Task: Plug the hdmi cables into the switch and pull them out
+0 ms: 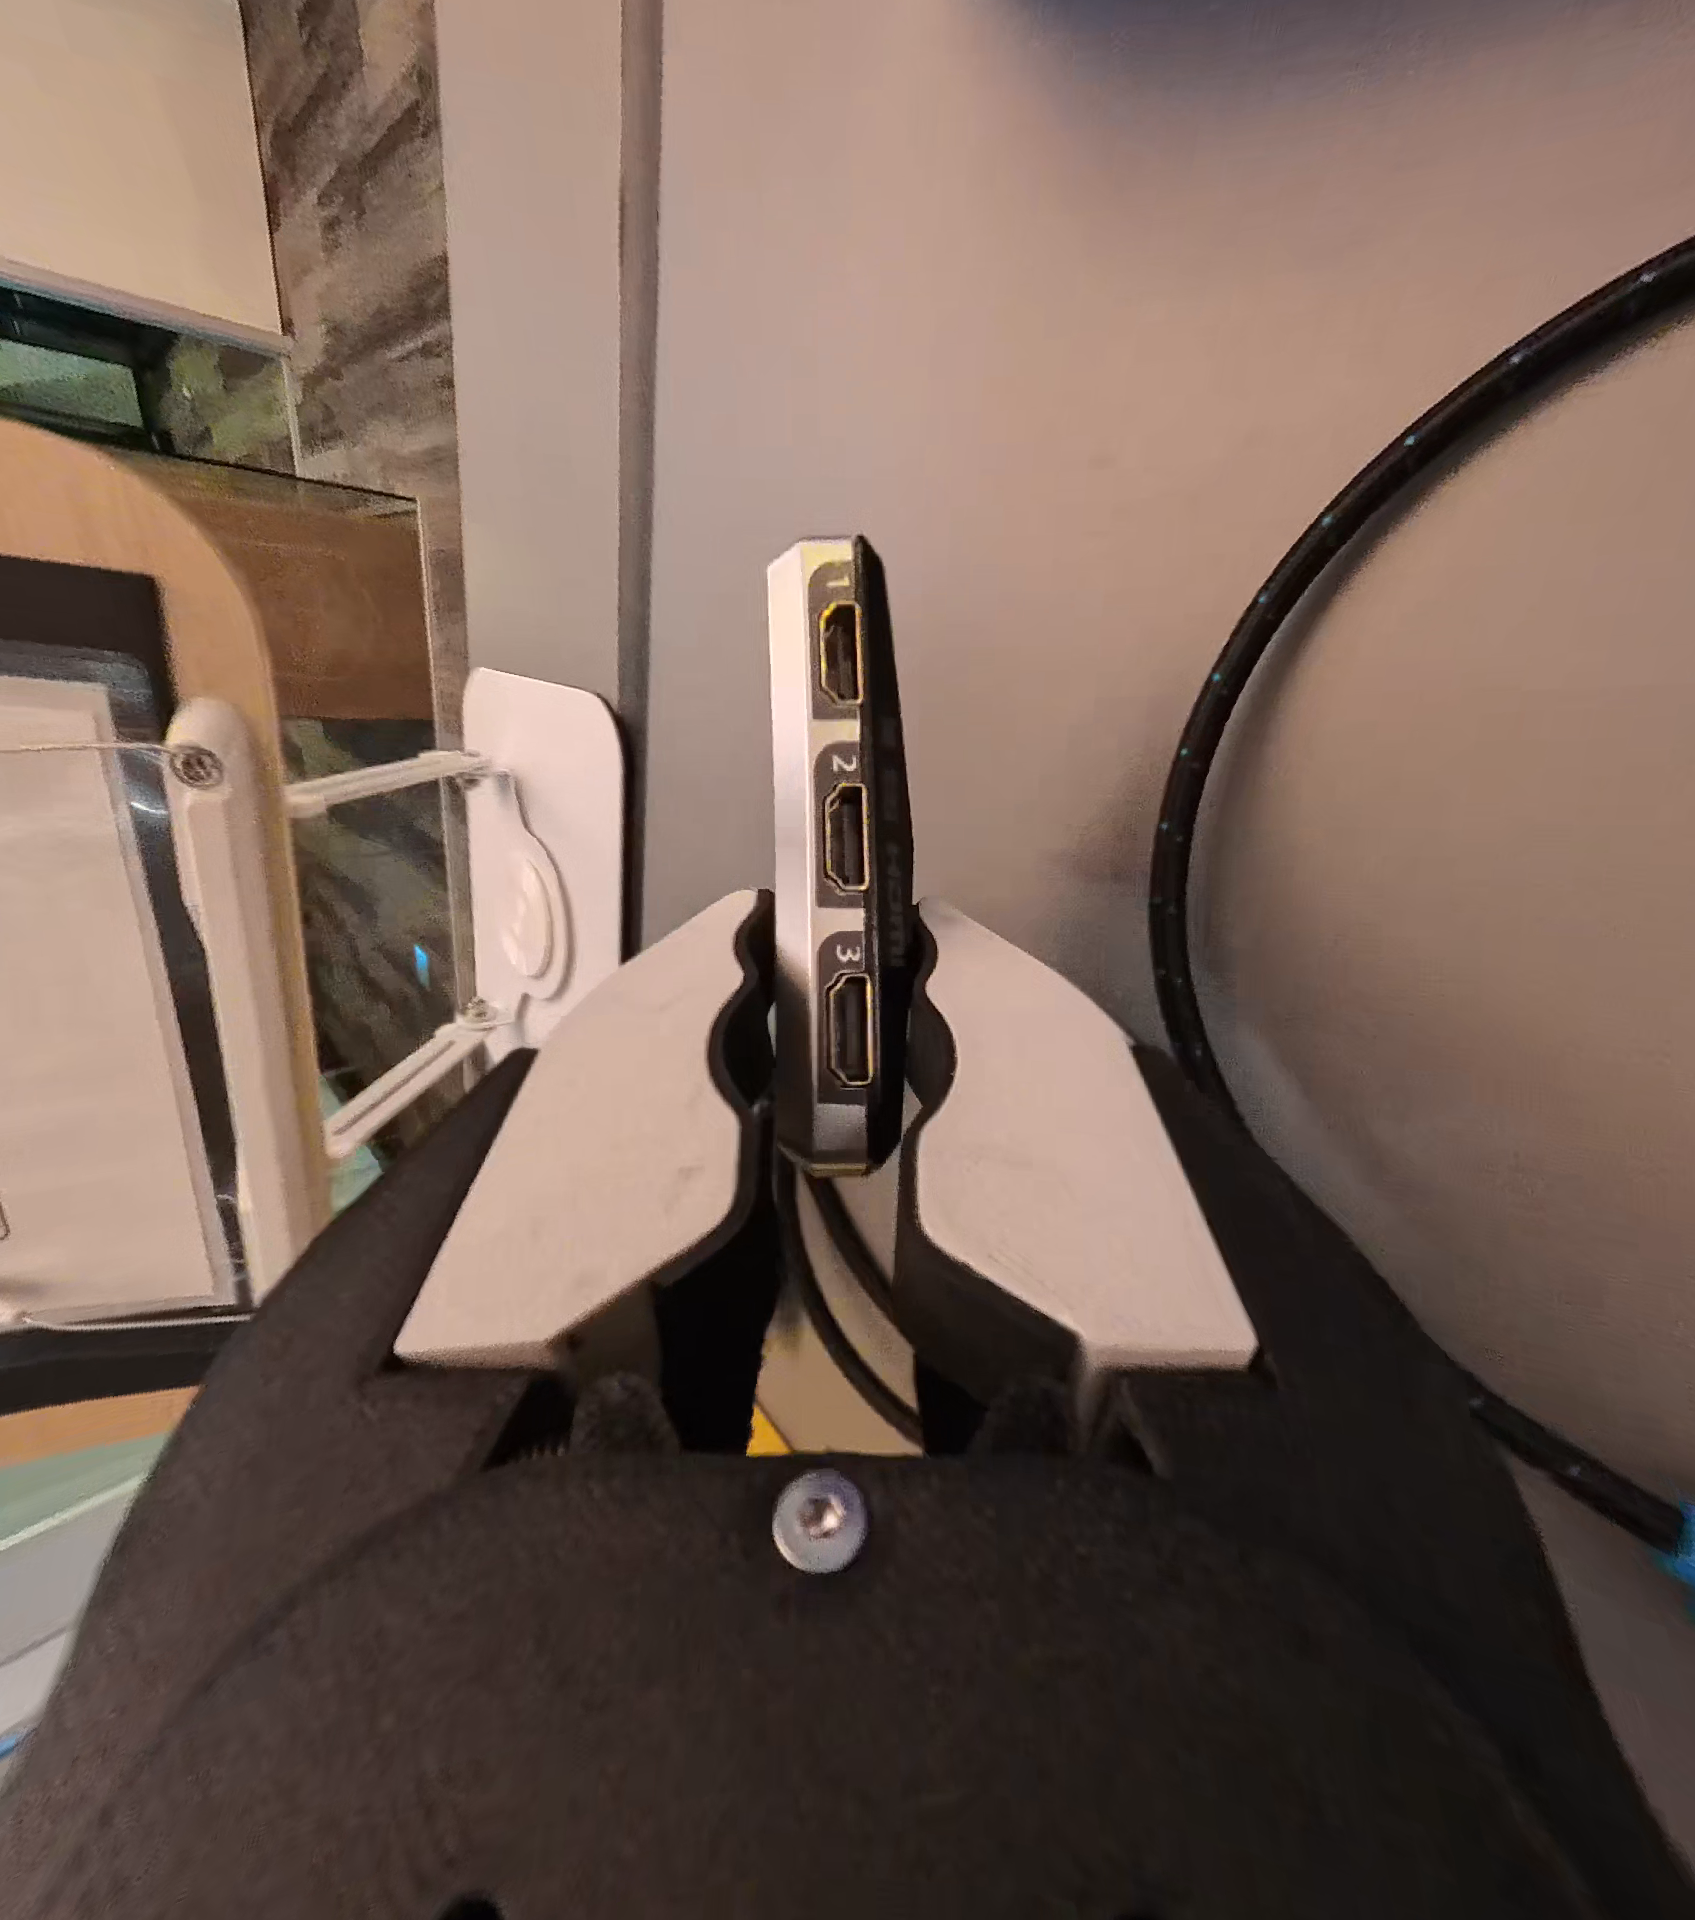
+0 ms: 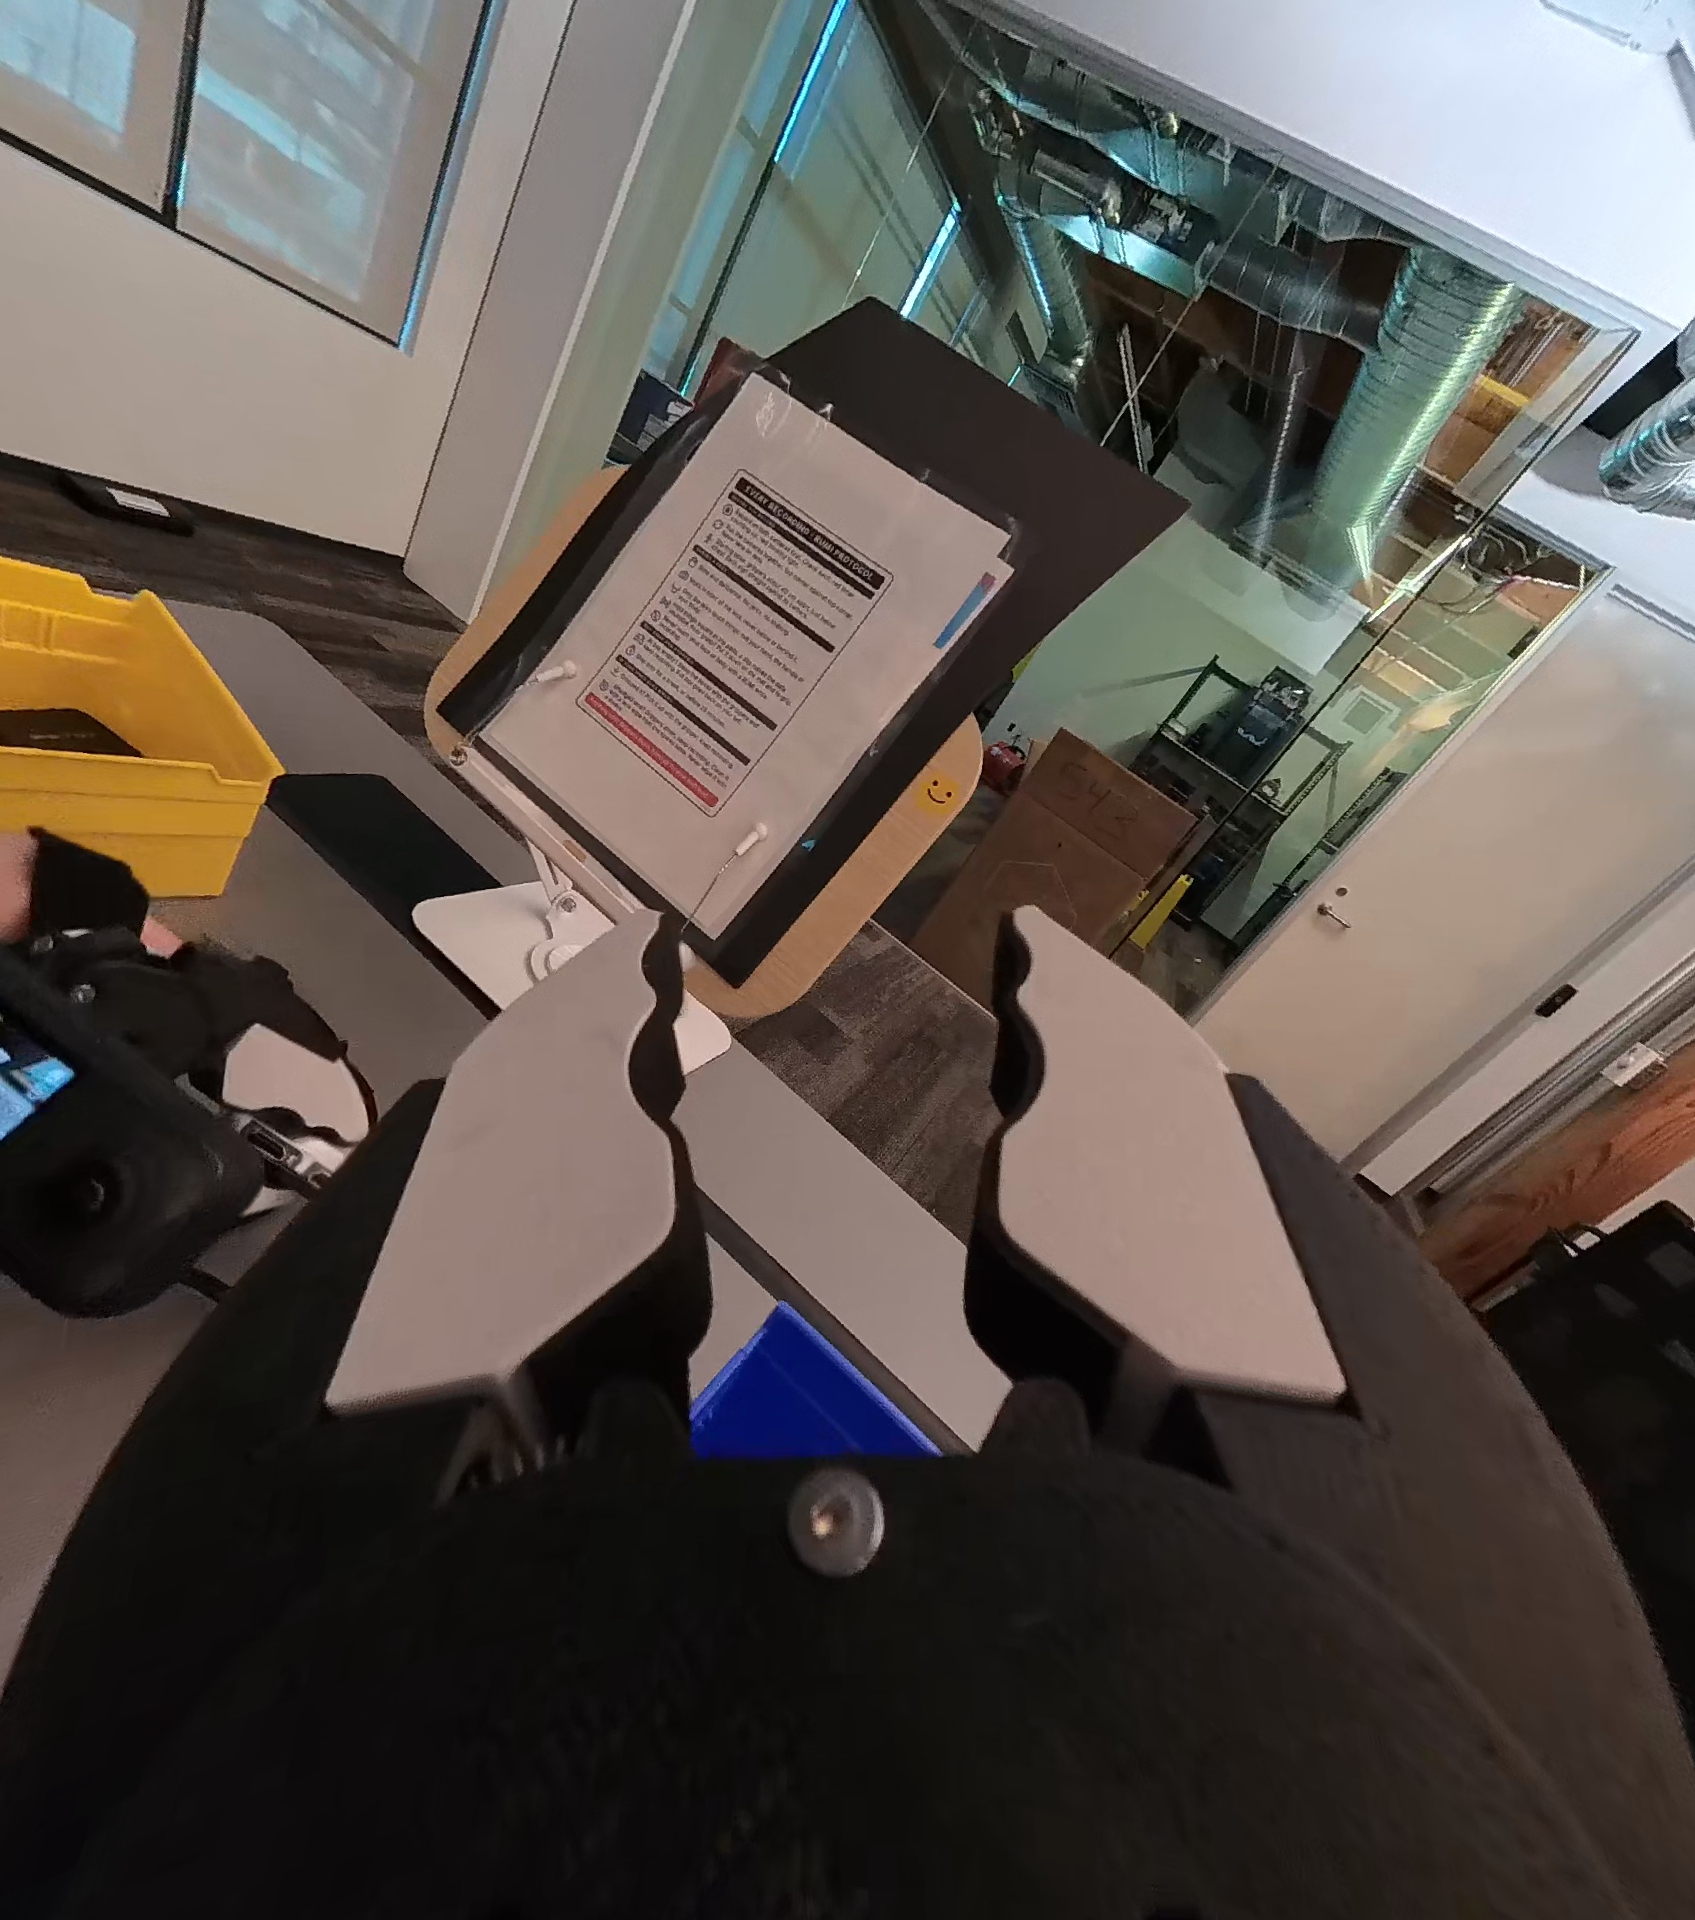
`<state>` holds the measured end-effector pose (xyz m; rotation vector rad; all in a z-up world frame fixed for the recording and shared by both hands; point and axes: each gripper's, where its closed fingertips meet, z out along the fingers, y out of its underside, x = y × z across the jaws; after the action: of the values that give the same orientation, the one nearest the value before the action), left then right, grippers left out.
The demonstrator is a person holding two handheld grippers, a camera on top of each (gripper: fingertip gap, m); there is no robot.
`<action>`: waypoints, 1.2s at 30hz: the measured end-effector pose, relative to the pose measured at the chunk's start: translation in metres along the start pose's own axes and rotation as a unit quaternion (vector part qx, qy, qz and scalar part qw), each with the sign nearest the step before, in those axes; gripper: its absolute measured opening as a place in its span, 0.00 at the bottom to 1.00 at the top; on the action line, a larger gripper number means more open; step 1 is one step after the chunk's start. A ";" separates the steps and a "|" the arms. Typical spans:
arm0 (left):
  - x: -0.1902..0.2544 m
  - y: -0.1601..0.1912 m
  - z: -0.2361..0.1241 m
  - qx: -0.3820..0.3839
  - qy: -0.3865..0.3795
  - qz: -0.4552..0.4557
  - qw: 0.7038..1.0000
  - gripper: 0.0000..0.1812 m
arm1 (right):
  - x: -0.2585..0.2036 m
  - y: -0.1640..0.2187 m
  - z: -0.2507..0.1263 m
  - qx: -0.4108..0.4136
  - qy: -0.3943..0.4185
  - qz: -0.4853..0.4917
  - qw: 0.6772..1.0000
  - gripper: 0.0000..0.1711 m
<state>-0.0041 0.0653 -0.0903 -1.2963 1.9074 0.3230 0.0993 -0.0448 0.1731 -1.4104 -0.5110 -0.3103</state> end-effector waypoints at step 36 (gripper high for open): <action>-0.079 0.368 -0.101 -0.091 -0.082 -0.394 0.911 0.32 | -0.062 0.045 0.049 -0.128 -0.050 -0.078 0.987 0.34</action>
<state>-0.3580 0.2215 -0.0444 -1.9690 1.0992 0.1760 0.0613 0.0045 0.1064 -1.6451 -0.6844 -0.4455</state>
